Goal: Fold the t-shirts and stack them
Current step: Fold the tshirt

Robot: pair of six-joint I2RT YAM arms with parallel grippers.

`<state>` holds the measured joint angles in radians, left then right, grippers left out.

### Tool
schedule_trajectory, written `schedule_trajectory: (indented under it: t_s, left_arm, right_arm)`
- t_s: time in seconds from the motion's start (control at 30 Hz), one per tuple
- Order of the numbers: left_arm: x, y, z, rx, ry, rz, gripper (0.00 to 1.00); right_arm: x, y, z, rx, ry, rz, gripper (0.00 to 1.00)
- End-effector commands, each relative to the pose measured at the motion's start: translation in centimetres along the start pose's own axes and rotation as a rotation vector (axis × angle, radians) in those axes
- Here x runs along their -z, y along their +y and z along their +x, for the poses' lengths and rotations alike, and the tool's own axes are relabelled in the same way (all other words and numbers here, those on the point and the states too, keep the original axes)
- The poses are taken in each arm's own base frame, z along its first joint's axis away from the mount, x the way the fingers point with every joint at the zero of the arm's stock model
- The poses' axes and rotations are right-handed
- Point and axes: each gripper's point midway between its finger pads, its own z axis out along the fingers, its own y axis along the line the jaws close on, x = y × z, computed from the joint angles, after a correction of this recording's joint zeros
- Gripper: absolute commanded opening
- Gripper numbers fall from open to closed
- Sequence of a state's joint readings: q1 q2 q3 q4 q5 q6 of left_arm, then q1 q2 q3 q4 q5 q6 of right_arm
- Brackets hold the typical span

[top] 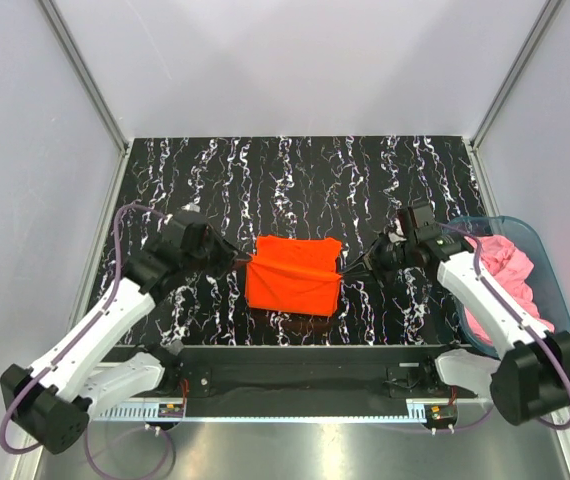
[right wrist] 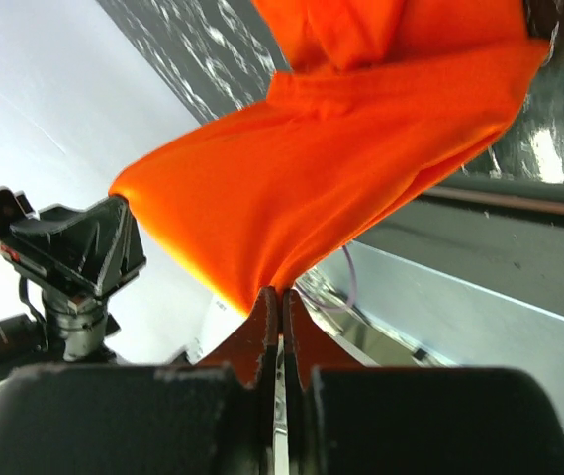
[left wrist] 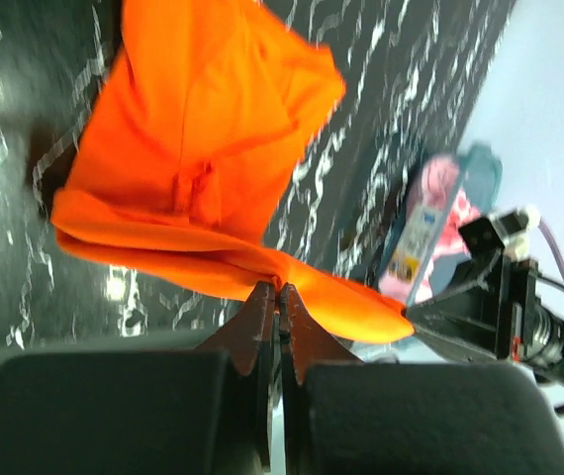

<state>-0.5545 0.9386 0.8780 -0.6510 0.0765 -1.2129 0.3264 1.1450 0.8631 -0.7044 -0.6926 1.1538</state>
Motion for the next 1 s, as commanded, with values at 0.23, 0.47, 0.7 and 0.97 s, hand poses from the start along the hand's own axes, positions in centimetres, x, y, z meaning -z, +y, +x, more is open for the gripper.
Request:
schedule_trajectory:
  t_s: [0.23,0.47,0.7,0.97]
  left_arm:
    - [-7.7,-1.9,-6.8,-0.088,0.064,-0.065,0.00]
    - [-16.2,-3.3,-11.2,-0.127,0.159,-0.085,0.00]
    - [-20.8,-1.1,-14.0,-0.106,0.196,-0.116,0.01]
    - [-20.7,-0.9,-17.1,-0.310,0.114,-0.151,0.32]
  right_arm:
    - [-3.1,2.5,-9.4,-0.013,0.056,0.021,0.00]
    - [-6.3,3.1,-16.5,-0.035,0.076,0.031,0.00]
    - [-8.5,1.9,-21.3,-0.052,0.092,0.032,0.08]
    - [-7.2,1.0,-26.6,0.168,-0.046,0.159,0.46]
